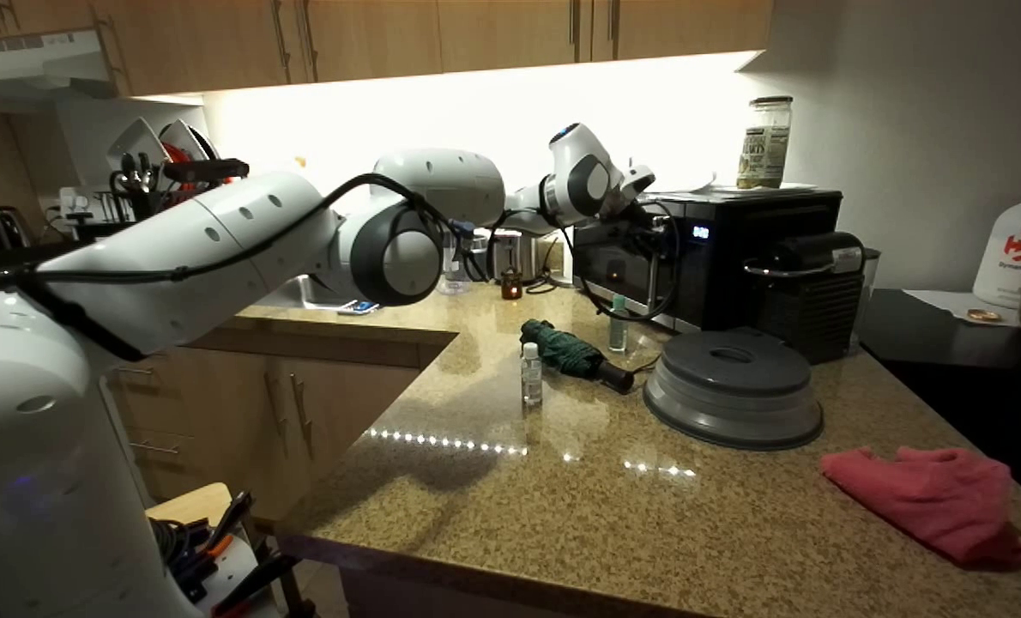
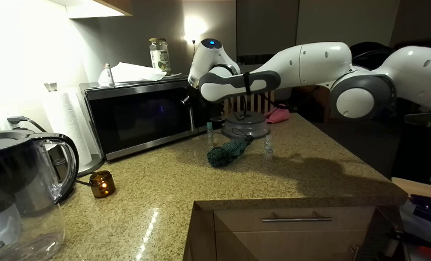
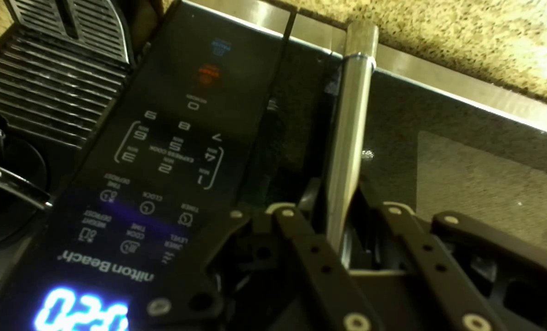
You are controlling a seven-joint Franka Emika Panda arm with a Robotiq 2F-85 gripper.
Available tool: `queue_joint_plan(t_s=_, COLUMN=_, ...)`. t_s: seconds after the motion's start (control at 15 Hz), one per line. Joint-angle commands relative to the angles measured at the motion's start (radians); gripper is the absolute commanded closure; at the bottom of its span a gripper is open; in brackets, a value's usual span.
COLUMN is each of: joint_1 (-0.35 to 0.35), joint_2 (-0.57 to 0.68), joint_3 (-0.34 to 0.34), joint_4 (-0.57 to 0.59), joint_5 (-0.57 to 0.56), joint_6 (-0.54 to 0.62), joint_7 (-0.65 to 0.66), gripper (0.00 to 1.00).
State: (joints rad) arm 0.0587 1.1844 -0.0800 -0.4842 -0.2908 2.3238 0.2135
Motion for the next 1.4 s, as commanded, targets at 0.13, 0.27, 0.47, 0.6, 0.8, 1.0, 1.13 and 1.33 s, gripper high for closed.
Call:
queue_joint_plan(t_s=0.13, joint_1=0.025, joint_2=-0.044, joint_3=-0.012, joint_4=-0.014, joint_5=-0.006, joint_6=-0.112, joint_7=0.025, gripper=0.90)
queue_joint_plan(t_s=0.27, joint_1=0.032, joint_2=-0.049, joint_3=-0.014, joint_4=-0.013, joint_5=-0.008, joint_6=-0.131, joint_7=0.027, gripper=0.90)
queue_joint_plan(t_s=0.47, joint_1=0.062, joint_2=-0.001, joint_3=-0.052, joint_4=0.114, joint_5=0.027, joint_6=-0.276, joint_7=0.032, gripper=0.90)
queue_joint_plan(t_s=0.6, joint_1=0.082, joint_2=-0.046, joint_3=-0.045, joint_4=0.060, joint_5=-0.009, joint_6=-0.323, joint_7=0.098, gripper=0.90)
queue_joint_plan(t_s=0.8, joint_1=0.100, joint_2=-0.031, joint_3=-0.075, joint_4=0.080, joint_5=-0.030, joint_6=-0.340, joint_7=0.162, gripper=0.90)
queue_joint_plan(t_s=1.0, joint_1=0.115, joint_2=-0.035, joint_3=-0.086, joint_4=0.082, joint_5=-0.027, joint_6=-0.373, joint_7=0.187, gripper=0.90)
queue_joint_plan(t_s=1.13, joint_1=0.125, joint_2=-0.034, joint_3=-0.089, joint_4=0.088, joint_5=-0.024, joint_6=-0.387, joint_7=0.202, gripper=0.90)
queue_joint_plan(t_s=1.33, joint_1=0.136, joint_2=-0.033, joint_3=-0.095, joint_4=0.097, joint_5=-0.021, joint_6=-0.403, joint_7=0.219, gripper=0.91)
